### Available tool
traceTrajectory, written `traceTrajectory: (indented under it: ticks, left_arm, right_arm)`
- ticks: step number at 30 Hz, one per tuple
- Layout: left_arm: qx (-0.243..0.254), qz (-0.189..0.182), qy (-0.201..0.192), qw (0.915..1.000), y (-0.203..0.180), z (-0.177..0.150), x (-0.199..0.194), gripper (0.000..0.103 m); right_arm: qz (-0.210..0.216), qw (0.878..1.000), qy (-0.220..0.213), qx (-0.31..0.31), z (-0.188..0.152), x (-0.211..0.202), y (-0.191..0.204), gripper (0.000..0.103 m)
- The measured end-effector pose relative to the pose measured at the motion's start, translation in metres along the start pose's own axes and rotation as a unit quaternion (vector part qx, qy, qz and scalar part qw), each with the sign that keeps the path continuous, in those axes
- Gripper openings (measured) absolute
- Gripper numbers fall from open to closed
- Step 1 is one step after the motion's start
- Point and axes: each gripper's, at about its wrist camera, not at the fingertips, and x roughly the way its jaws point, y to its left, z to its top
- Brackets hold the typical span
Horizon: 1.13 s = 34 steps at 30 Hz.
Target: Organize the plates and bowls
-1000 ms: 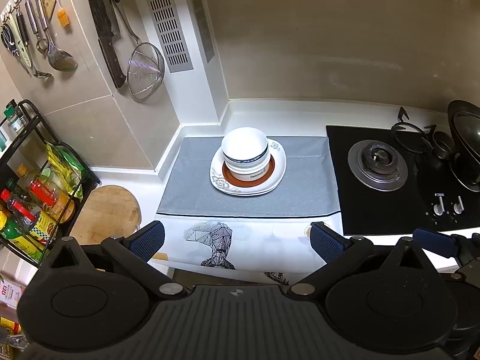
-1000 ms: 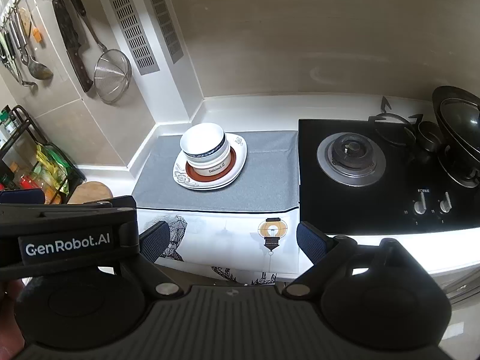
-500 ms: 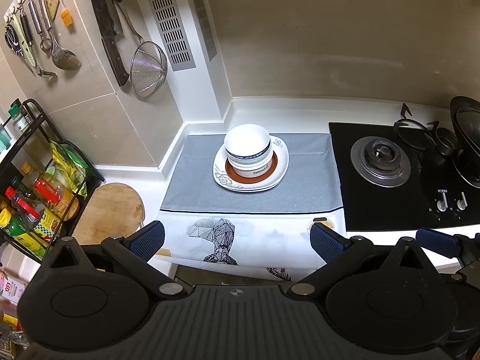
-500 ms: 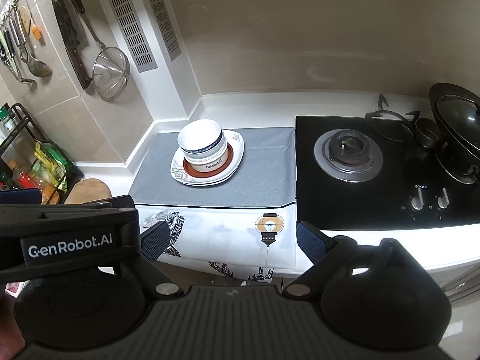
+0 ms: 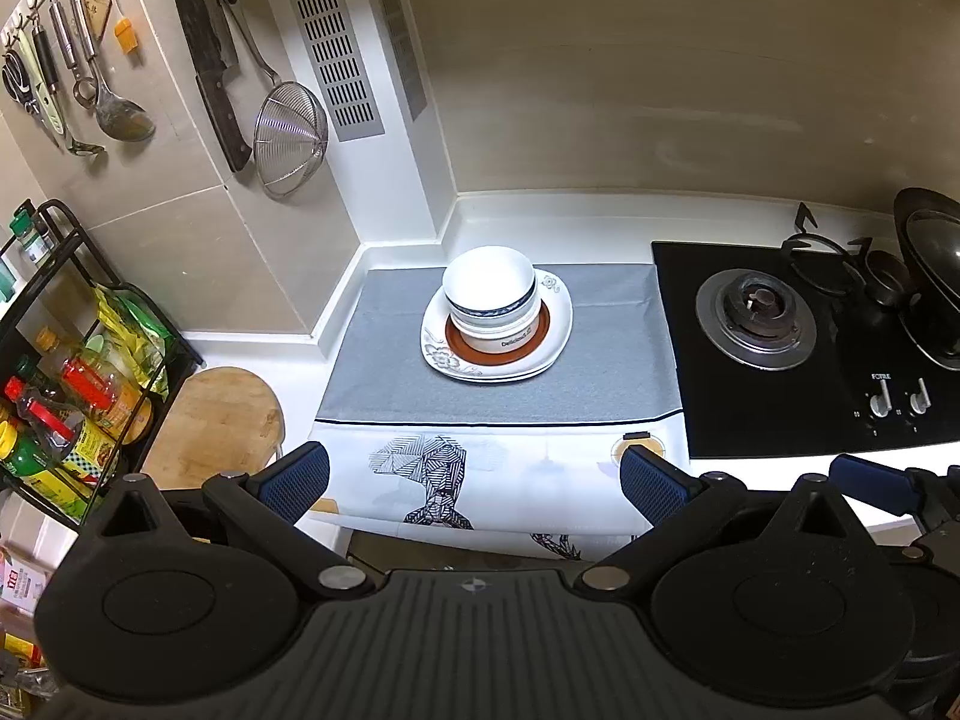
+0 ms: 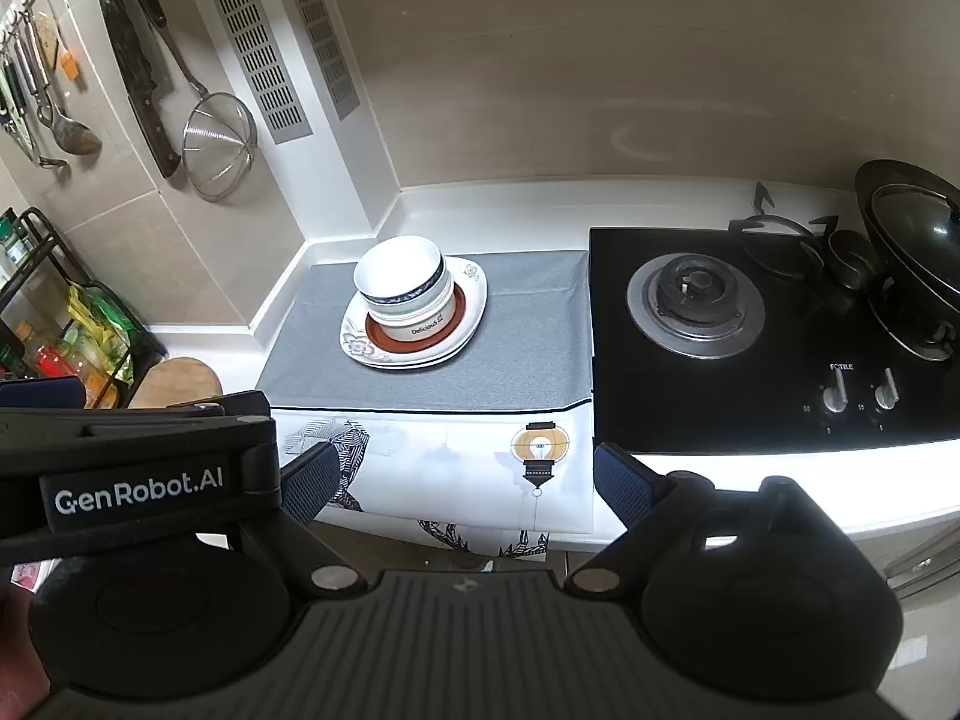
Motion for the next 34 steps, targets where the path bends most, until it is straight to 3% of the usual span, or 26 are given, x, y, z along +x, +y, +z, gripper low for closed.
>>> traceTrajectory:
  ticks: [34]
  left_arm:
    - [0.007,-0.005,0.006,0.9999,0.002,0.001,0.015,0.103]
  right_arm:
    - [0.000,1.000,0.008,0.001,-0.001,0.010,0.001,0.094]
